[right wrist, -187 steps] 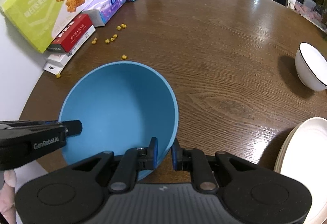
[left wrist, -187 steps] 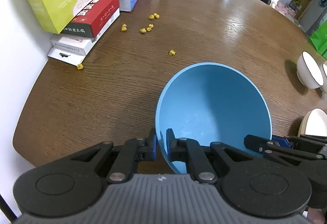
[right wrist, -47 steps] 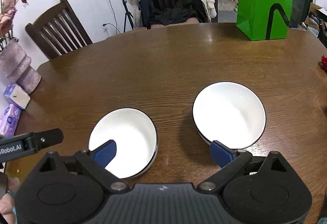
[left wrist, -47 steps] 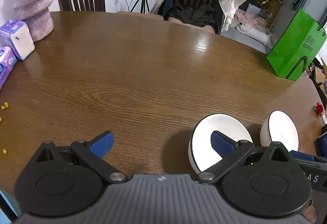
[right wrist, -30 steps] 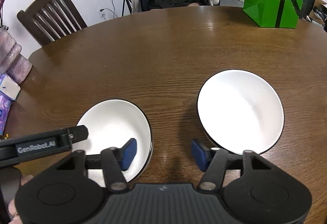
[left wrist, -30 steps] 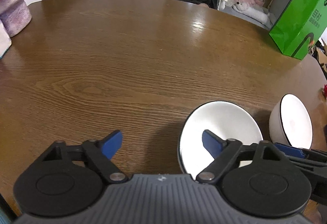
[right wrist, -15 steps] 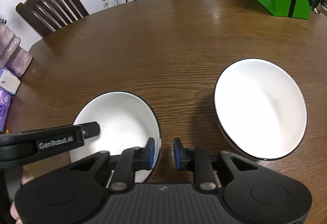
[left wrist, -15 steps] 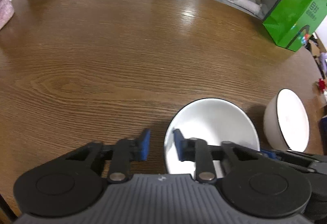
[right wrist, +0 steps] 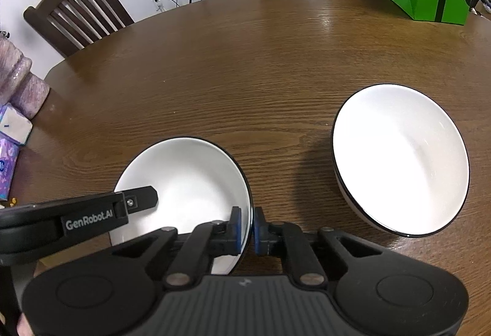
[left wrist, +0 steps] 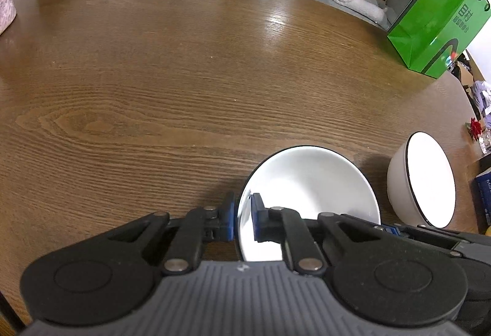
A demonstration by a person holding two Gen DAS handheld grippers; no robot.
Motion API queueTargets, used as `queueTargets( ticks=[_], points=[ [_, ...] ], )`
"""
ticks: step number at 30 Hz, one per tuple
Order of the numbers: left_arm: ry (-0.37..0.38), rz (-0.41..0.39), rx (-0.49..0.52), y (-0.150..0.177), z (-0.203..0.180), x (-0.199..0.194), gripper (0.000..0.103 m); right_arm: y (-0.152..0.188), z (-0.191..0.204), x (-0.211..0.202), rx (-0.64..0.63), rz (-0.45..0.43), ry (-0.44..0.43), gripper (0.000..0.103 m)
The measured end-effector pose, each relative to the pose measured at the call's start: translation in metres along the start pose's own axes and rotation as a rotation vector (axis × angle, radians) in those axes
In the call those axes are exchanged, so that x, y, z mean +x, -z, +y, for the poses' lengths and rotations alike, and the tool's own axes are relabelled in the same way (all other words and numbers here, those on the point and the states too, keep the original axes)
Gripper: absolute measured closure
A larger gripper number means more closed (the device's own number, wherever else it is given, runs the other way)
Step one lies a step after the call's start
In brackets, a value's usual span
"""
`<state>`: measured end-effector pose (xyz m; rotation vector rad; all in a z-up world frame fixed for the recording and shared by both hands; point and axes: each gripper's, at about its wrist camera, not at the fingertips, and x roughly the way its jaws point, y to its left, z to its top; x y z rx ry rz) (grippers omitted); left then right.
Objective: Organize plates and bowls
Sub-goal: 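Lift the gripped white bowl up off the table with both grippers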
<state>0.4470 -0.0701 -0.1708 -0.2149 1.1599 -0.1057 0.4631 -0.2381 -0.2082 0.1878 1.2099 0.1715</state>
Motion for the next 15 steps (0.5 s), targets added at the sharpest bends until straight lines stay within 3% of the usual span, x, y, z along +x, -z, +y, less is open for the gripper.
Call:
queueTargets(
  ticks=[15],
  points=[
    [-0.004, -0.013, 0.013, 0.0017, -0.0035, -0.0071, 0.092, 0.0013, -0.0013, -0.0049, 0.000, 0.002, -0.007, 0.096]
  ],
)
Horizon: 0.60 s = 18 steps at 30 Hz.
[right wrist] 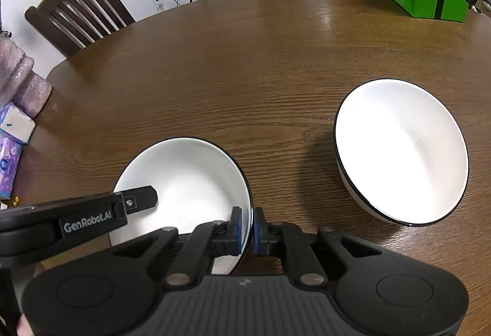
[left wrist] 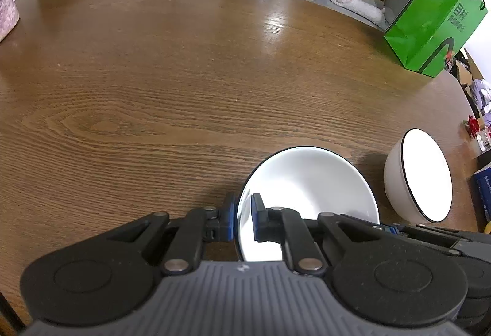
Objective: Organize plates and bowls
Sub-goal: 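Lift the gripped white bowl up off the table with both grippers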
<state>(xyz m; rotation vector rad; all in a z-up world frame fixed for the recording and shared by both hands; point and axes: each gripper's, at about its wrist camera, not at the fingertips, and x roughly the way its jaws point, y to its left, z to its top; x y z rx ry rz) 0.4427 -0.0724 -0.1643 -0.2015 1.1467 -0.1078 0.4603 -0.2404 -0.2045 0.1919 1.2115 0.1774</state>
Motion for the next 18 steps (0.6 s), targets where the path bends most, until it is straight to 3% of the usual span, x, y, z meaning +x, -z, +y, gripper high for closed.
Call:
queueTargets(
  ticks=[18],
  points=[
    [0.014, -0.042, -0.002, 0.016, 0.006, -0.040, 0.092, 0.013, 0.018, -0.036, -0.030, -0.037, 0.003, 0.096]
  ],
)
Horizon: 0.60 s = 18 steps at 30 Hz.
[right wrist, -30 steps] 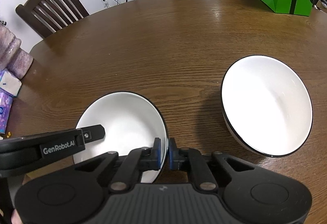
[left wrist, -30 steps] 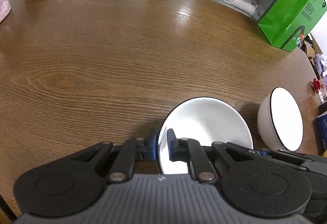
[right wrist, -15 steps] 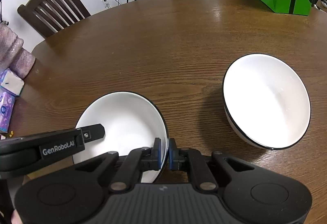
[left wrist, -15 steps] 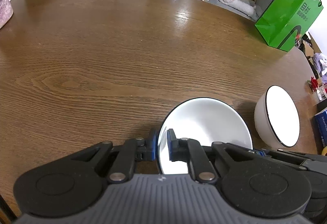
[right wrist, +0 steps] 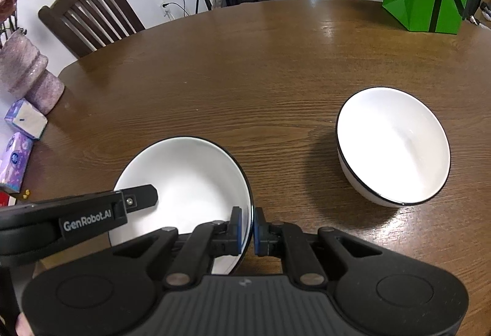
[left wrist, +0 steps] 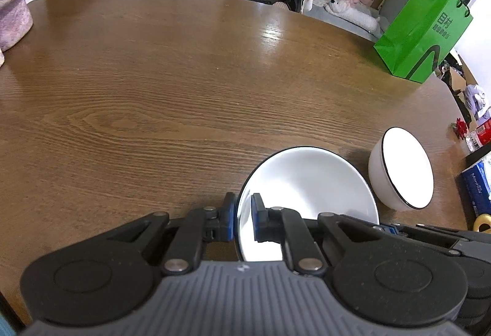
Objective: Organize plates and bowls
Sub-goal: 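Lift the gripped white bowl up off the table with both grippers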
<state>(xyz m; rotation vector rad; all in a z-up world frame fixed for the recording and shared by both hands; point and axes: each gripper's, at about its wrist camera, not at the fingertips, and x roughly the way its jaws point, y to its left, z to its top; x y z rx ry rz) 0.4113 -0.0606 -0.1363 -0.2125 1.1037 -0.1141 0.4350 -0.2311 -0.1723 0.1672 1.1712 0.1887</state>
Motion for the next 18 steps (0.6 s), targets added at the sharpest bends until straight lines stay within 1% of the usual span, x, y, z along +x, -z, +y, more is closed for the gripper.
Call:
queueTargets(
  ticks=[18],
  points=[
    [-0.006, -0.056, -0.011, 0.026, 0.006, -0.054, 0.092, 0.030, 0.027, -0.049, -0.039, -0.042, -0.017, 0.096]
  ],
)
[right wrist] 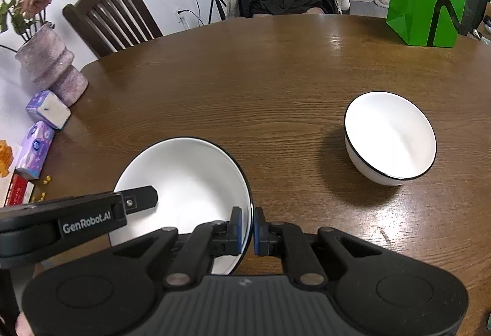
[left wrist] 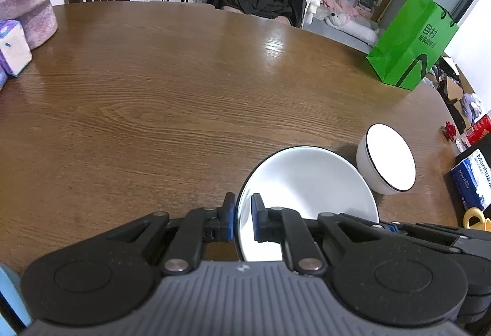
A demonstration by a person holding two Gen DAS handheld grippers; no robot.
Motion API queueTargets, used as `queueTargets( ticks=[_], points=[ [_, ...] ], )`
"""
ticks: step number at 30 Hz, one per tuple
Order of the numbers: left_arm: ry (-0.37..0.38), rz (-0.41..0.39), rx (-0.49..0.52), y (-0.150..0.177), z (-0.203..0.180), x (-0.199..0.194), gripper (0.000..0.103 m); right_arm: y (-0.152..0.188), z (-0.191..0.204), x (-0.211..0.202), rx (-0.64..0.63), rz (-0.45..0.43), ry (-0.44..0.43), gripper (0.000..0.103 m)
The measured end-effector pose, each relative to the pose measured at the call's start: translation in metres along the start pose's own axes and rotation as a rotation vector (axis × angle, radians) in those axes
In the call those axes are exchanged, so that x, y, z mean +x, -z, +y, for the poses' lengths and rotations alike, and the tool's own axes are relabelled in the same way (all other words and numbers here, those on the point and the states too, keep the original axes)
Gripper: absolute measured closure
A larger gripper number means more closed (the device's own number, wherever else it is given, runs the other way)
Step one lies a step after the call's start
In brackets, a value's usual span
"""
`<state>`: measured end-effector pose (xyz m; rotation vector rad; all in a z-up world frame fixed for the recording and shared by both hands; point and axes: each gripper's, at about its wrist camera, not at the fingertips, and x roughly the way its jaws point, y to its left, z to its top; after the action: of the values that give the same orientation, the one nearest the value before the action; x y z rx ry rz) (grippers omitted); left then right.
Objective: Organize plates and bowls
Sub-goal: 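Lift the gripped white bowl up off the table with both grippers, then carry the white bowl toward the blue bowl with both grippers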
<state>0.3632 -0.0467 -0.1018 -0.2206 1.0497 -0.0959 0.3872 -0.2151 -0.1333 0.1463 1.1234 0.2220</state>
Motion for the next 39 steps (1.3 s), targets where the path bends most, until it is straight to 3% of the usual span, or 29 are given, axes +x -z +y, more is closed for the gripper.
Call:
queueTargets(
  ticks=[29, 39],
  points=[
    [0.013, -0.029, 0.036, 0.043, 0.027, -0.072, 0.092, 0.048, 0.046, -0.056, 0.000, -0.044, -0.003, 0.096],
    [0.013, -0.027, 0.039, 0.051, 0.035, -0.080, 0.092, 0.070, 0.066, -0.072, -0.003, -0.043, -0.009, 0.096]
  ],
)
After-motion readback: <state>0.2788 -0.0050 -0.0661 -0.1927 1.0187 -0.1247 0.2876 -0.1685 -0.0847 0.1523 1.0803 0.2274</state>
